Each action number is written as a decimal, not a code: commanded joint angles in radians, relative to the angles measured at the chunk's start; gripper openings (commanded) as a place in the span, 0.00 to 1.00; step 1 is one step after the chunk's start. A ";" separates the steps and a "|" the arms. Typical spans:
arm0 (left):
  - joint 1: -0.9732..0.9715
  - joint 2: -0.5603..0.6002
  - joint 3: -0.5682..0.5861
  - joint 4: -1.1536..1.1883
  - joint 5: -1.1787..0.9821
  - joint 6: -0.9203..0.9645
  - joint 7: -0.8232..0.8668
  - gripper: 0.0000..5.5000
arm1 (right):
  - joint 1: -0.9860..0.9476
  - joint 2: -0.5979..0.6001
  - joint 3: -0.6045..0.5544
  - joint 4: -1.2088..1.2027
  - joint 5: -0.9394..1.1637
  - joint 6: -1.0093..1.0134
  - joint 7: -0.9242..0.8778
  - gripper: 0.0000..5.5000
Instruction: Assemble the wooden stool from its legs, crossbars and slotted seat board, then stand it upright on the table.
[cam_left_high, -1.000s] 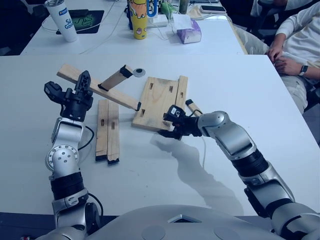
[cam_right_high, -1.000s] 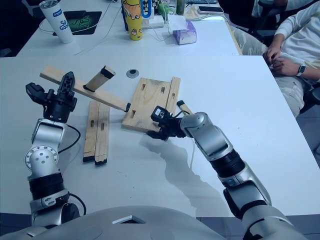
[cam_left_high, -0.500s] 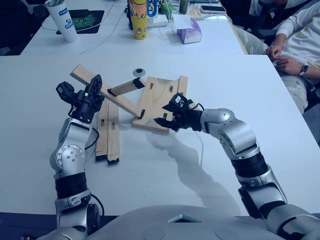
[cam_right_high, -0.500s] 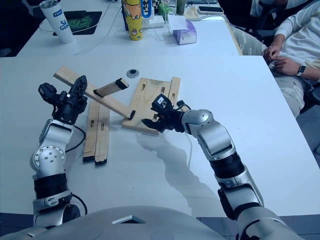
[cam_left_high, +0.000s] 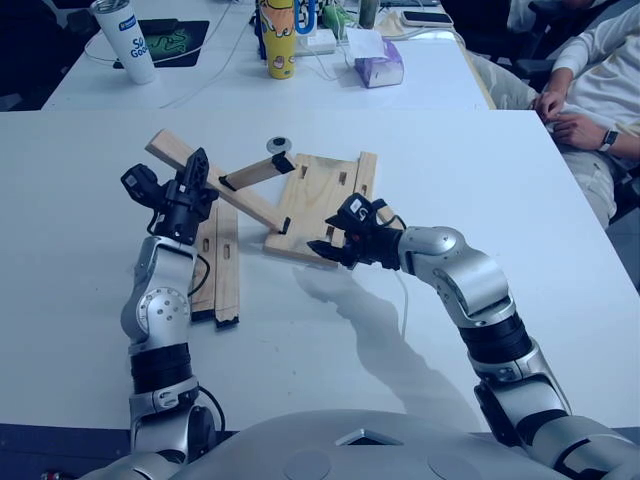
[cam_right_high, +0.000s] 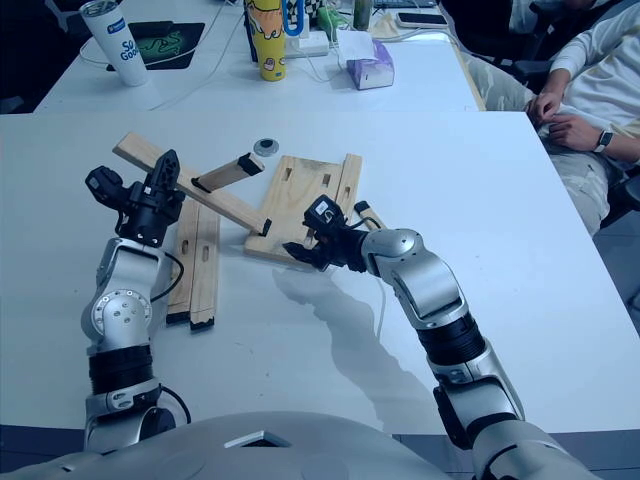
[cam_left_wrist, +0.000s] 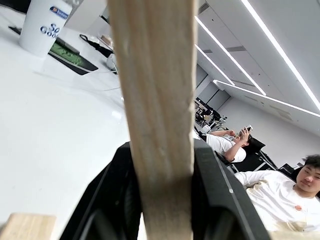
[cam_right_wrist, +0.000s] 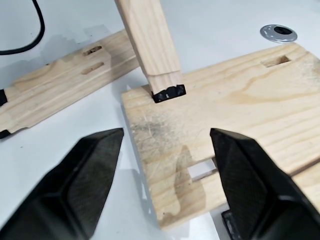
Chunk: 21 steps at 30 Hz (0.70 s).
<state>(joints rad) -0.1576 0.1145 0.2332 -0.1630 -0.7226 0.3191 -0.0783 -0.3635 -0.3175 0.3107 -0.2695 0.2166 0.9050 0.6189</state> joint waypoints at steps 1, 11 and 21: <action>0.059 0.038 -0.099 -0.022 0.193 0.053 0.073 0.19 | 0.006 0.004 -0.010 0.001 0.005 0.009 -0.027 0.58; 0.170 -0.009 -0.188 -0.128 0.304 0.108 0.170 0.19 | 0.018 -0.003 -0.034 0.027 0.003 -0.011 -0.057 0.58; 0.116 0.068 -0.309 -0.249 0.409 0.198 0.128 0.19 | 0.012 -0.020 -0.057 0.058 -0.004 -0.044 -0.063 0.58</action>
<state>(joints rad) -0.0829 0.1559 -0.0527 -0.4378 -0.3536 0.4107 0.0386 -0.3439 -0.3325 0.2660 -0.2229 0.2128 0.8716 0.5625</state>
